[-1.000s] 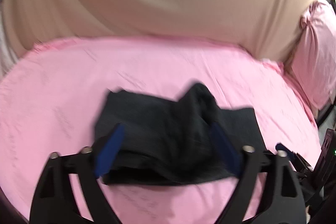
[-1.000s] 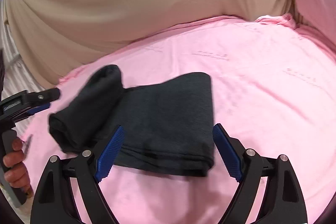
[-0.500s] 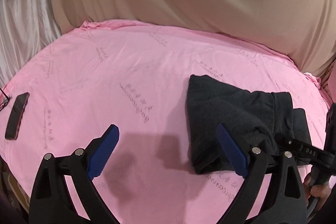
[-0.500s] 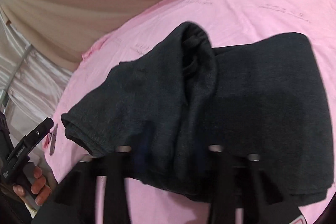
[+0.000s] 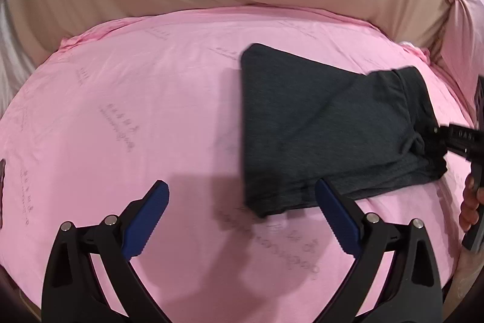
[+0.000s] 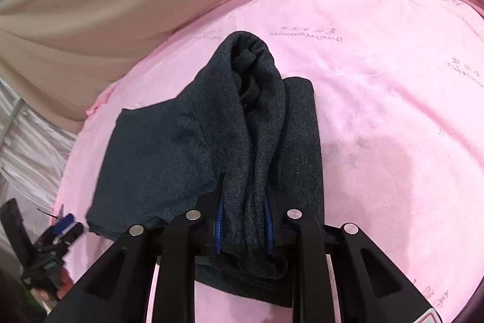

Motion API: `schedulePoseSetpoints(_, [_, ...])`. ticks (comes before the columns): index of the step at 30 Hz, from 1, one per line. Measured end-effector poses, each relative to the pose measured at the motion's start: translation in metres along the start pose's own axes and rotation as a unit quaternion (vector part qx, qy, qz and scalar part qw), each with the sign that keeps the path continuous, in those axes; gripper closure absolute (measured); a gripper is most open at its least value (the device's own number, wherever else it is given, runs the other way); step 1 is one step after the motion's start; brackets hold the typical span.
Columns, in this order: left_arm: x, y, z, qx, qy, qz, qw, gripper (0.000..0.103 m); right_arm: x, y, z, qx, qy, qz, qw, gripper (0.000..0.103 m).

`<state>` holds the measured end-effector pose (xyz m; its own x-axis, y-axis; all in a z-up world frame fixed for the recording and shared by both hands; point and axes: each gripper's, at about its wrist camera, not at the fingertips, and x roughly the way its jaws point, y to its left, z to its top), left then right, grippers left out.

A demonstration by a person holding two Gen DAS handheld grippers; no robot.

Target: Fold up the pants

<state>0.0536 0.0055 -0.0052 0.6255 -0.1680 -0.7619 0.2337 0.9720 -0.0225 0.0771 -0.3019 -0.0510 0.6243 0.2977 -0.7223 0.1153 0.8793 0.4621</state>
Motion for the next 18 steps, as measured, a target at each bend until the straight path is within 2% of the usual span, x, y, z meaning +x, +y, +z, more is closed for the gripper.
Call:
schedulePoseSetpoints(5, [-0.003, -0.018, 0.011, 0.010, -0.006, -0.026, 0.9996, 0.008, 0.003, -0.014, 0.006, 0.028, 0.012, 0.037, 0.999, 0.073])
schedulePoseSetpoints(6, [-0.003, -0.020, 0.015, 0.007, -0.006, -0.030, 0.9995, 0.008, 0.001, -0.013, 0.006, 0.025, 0.011, 0.039, 0.999, 0.082])
schedulePoseSetpoints(9, [-0.003, -0.021, 0.024, 0.002, -0.003, -0.037, 0.9993, 0.008, -0.031, -0.014, 0.011, 0.016, -0.001, 0.090, 0.996, 0.084])
schedulePoseSetpoints(10, [-0.004, -0.019, 0.027, 0.001, -0.002, -0.042, 0.9991, 0.008, -0.044, -0.014, 0.011, 0.006, -0.010, 0.093, 0.996, 0.085])
schedulePoseSetpoints(11, [-0.004, -0.018, 0.028, 0.000, 0.000, -0.045, 0.9990, 0.008, -0.053, -0.016, 0.009, -0.004, -0.017, 0.084, 0.996, 0.085])
schedulePoseSetpoints(12, [-0.003, -0.015, 0.029, -0.001, 0.003, -0.047, 0.9989, 0.007, -0.054, -0.021, 0.007, -0.009, -0.017, 0.056, 0.998, 0.084])
schedulePoseSetpoints(13, [0.000, -0.014, 0.030, -0.002, 0.006, -0.048, 0.9988, 0.005, -0.043, -0.030, 0.004, -0.013, 0.002, 0.017, 1.000, 0.082])
schedulePoseSetpoints(14, [0.006, -0.011, 0.032, -0.006, 0.015, -0.047, 0.9988, 0.005, -0.030, -0.037, 0.001, -0.015, 0.028, -0.010, 0.999, 0.072])
schedulePoseSetpoints(16, [0.018, -0.002, 0.034, -0.024, 0.029, -0.046, 0.9982, 0.005, -0.032, -0.047, -0.005, 0.011, 0.017, 0.007, 1.000, 0.069])
schedulePoseSetpoints(18, [0.027, 0.007, 0.038, -0.049, 0.042, -0.054, 0.9964, 0.005, -0.046, -0.045, -0.007, 0.012, 0.008, 0.002, 1.000, 0.053])
